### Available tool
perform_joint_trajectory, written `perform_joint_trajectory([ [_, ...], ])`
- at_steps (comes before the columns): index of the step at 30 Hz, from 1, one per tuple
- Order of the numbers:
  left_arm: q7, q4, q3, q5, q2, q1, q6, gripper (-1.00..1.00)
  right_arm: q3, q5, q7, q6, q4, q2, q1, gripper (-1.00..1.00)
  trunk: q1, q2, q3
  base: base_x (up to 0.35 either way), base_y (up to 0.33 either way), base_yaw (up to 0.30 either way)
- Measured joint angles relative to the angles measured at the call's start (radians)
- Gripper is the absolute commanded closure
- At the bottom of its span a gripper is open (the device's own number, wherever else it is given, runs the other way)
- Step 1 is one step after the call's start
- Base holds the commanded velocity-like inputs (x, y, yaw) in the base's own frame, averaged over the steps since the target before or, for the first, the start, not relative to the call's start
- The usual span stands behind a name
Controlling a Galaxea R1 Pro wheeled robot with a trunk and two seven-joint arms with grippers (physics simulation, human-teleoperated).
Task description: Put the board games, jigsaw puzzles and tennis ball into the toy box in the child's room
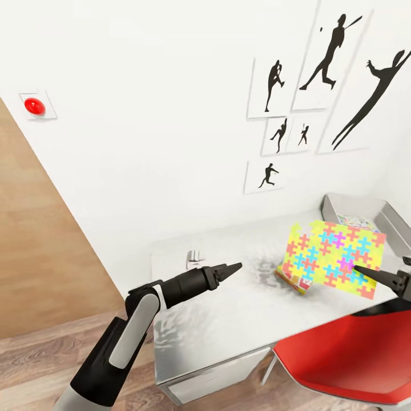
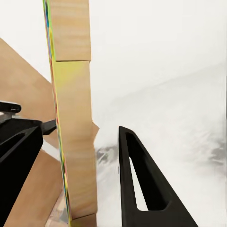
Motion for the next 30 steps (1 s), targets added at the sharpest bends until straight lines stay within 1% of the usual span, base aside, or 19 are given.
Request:
perform_joint_trajectory([
  [3,0.001,0.000,0.001,0.000,0.000,0.000,0.000,-1.00,-0.002,-0.003,0.003,-0.032,0.001,0.005,0.002,1.00,0.000,0.000,0.000,0.000,-0.013,0.005],
  [5,0.001,0.000,0.002,0.000,0.000,0.000,0.000,-1.00,-0.002,-0.003,0.003,-0.039,0.000,0.006,0.005,1.00,0.000,0.000,0.000,0.000,-0.009,0.003],
  [11,0.001,0.000,0.003,0.000,0.000,0.000,0.000,-1.00,-0.007,-0.003,0.005,-0.059,-0.002,0.003,0.040,1.00,0.000,0.000,0.000,0.000,-0.004,0.001],
  [12,0.001,-0.001,0.003,0.001,0.000,0.000,0.000,-1.00,-0.026,-0.004,0.005,-0.064,-0.010,0.001,0.052,1.00,0.000,0.000,0.000,0.000,-0.002,0.001],
  [13,0.001,-0.001,0.003,0.001,0.000,0.000,0.000,-1.00,-0.026,-0.004,0.005,-0.064,-0.010,0.001,0.053,1.00,0.000,0.000,0.000,0.000,-0.001,0.000],
  [17,0.000,-0.001,0.002,0.001,0.000,0.000,0.000,-1.00,-0.052,-0.004,0.005,-0.067,-0.015,0.001,0.060,1.00,0.000,0.000,0.000,0.000,-0.038,0.000],
  [18,0.000,-0.002,0.002,0.002,0.000,0.000,0.000,-1.00,-0.066,-0.005,0.004,-0.068,-0.019,0.000,0.064,1.00,0.000,0.000,0.000,0.000,-0.182,0.000],
  [24,0.002,-0.002,0.002,0.000,0.000,0.000,0.000,-1.00,-0.069,-0.005,0.004,-0.070,-0.023,-0.001,0.065,1.00,0.000,0.000,0.000,0.000,-0.193,0.000],
  [30,0.002,-0.002,0.004,0.000,0.000,0.000,0.000,-1.00,-0.067,-0.004,0.004,-0.070,-0.025,0.000,0.065,1.00,0.000,0.000,0.000,0.000,-0.074,0.000],
])
